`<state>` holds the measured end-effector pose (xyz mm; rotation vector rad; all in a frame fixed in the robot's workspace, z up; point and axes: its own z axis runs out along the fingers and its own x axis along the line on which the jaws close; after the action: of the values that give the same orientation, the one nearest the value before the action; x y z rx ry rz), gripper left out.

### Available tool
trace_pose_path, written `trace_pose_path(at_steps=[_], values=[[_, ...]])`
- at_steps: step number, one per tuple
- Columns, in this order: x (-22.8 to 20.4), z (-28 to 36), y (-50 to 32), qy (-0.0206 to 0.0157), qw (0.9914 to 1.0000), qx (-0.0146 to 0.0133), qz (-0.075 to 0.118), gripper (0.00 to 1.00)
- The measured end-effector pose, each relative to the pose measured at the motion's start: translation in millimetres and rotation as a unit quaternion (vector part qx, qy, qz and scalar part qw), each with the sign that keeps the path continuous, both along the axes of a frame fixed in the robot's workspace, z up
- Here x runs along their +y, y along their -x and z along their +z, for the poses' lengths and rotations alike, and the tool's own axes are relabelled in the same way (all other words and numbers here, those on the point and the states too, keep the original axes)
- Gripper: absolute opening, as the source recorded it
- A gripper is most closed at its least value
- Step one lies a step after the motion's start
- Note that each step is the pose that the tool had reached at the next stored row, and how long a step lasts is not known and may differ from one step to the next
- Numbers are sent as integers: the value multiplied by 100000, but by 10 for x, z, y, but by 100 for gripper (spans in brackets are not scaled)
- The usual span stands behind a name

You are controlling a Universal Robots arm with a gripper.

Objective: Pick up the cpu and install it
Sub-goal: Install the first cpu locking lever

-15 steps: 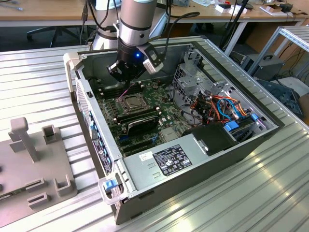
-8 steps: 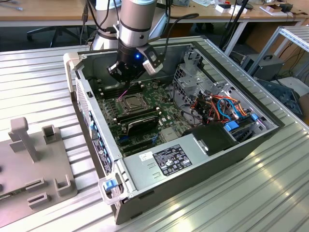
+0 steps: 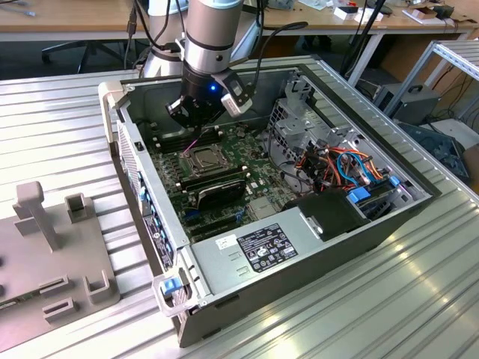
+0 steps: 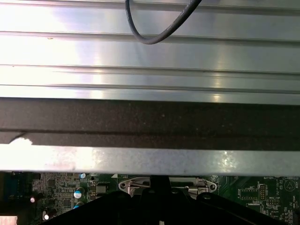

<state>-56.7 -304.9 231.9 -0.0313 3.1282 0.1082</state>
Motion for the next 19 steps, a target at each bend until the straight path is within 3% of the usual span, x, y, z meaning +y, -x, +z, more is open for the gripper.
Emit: trace_pose_path(at_steps=[19], values=[[0,-64,-52,-52,100000,8,-1,11]])
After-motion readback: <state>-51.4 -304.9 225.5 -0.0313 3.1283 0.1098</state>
